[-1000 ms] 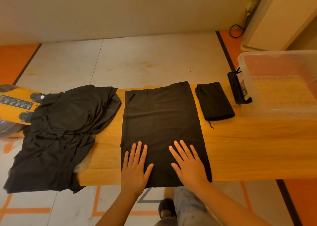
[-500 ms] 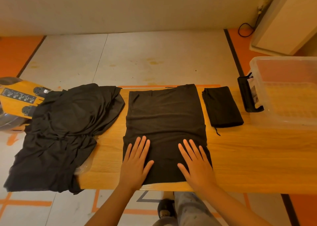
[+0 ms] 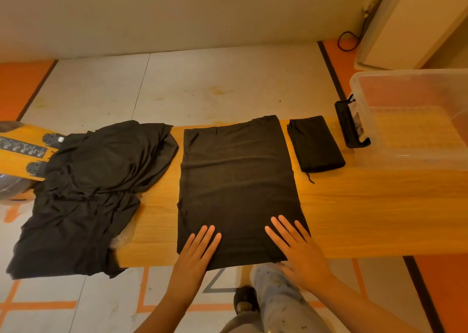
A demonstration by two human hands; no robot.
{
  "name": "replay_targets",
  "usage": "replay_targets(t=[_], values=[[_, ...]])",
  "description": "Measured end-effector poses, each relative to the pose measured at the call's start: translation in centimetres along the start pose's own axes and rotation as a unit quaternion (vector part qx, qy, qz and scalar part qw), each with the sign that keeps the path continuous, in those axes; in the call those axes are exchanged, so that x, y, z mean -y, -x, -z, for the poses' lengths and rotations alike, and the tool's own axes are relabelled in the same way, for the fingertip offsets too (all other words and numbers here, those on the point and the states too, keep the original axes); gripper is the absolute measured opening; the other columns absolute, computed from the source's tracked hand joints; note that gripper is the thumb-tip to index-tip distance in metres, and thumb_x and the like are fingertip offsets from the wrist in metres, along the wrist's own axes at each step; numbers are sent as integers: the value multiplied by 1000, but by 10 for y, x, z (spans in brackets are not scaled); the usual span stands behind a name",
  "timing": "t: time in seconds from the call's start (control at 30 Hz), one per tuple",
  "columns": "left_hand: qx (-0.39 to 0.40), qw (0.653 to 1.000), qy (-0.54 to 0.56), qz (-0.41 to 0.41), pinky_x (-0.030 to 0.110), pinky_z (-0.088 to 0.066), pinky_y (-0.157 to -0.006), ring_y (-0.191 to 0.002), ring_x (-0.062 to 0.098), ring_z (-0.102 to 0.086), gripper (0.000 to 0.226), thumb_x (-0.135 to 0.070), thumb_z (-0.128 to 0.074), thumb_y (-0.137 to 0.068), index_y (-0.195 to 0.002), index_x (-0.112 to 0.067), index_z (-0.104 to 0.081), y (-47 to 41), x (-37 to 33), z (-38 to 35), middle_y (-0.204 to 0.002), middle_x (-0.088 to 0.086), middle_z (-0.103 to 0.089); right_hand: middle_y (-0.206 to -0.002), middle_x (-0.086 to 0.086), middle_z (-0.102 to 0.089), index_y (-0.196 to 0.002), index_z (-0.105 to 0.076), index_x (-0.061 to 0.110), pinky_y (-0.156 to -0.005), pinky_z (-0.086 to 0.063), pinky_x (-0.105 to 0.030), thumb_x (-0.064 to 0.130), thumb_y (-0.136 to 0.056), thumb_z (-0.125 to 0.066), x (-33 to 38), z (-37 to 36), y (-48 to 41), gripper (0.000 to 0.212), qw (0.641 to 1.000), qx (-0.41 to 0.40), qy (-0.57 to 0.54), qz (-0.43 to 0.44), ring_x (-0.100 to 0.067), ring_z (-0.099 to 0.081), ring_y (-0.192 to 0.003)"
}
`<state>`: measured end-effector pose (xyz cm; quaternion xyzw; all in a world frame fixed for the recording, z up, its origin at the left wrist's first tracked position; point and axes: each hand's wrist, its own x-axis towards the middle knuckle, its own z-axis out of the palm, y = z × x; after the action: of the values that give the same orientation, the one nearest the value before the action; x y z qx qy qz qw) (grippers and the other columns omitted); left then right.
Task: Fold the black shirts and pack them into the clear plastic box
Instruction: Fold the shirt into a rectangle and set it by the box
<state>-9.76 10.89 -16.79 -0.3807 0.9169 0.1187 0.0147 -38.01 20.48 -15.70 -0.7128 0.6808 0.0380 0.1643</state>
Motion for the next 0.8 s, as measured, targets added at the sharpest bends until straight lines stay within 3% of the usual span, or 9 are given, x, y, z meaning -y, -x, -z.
replay_targets(t=[0.07,0.17,0.3,0.43,0.5,0.57,0.63,0.7,0.8], values=[[-8,1000,-2,-6,36,-4,-119,-150,17,1,115,-1,-88,-53,-148,-19,-27,7,-2,-2,-159,4,-19,-162,-4,-7,-154,-6,25,-115,-8,-42,33,-56,-91,-1,-9,6,130,1000,-13,2,0,-25,-10,-146],[-2,1000,-12,-9,37,-6,-118,-150,17,1,116,4,-87,-51,-148,-19,-29,14,-2,-2,-154,5,-29,-162,-5,1,-154,-3,25,-116,-7,-43,23,-52,-94,1,-20,15,136,999,-29,21,3,-26,-10,-146],[28,1000,-7,-8,36,-5,-118,-149,19,-2,120,11,-84,-45,-148,-19,-29,21,-7,4,-153,5,-30,-156,-7,-28,-154,-4,25,-115,-9,-41,1,-50,-88,4,-19,27,136,999,-40,30,-2,-28,-19,-144],[47,998,16,-27,34,-3,-117,-143,22,-23,112,5,-85,-53,-147,-22,-31,30,-3,15,-153,3,-34,-134,-5,-59,-141,-43,23,-114,-27,-38,8,-34,-95,-3,-10,29,120,998,-51,13,25,-24,-53,-126],[34,997,65,-18,31,-4,-120,-146,16,-15,96,6,-74,-72,-147,-30,-26,29,-3,29,-155,-4,-22,-125,-1,-65,-124,-62,23,-101,-42,-32,14,-26,-98,-9,2,26,105,999,-38,-1,24,-19,-59,-118],[47,988,146,14,24,-6,-121,-144,2,-9,73,4,-54,-90,-145,-34,-25,28,-3,44,-152,-17,-14,-139,2,-54,-132,-54,25,-104,-36,-26,10,-52,-93,-8,19,27,90,998,-32,-47,6,-14,-46,-131],[47,969,231,73,17,-14,-114,-137,-3,-20,61,5,-46,-94,-141,-32,-39,24,-3,54,-147,-21,-24,-152,7,-37,-144,-40,28,-112,-29,-24,8,-90,-63,-6,36,28,63,992,-31,-113,-34,-12,-34,-140],[41,946,296,128,16,-29,-107,-128,-1,-38,53,5,-45,-94,-131,-33,-52,18,-3,64,-140,-16,-41,-137,5,-54,-141,-45,29,-100,-41,-22,13,-98,-50,-7,49,26,46,981,-23,-172,-82,-11,-51,-125],[42,924,343,162,13,-48,-79,-96,4,-61,43,1,-45,-96,-107,-37,-61,11,2,74,-107,-7,-67,-102,6,-65,-120,-56,33,-77,-47,-16,17,-97,-51,-10,65,25,28,970,-21,-220,-99,-7,-59,-93]])
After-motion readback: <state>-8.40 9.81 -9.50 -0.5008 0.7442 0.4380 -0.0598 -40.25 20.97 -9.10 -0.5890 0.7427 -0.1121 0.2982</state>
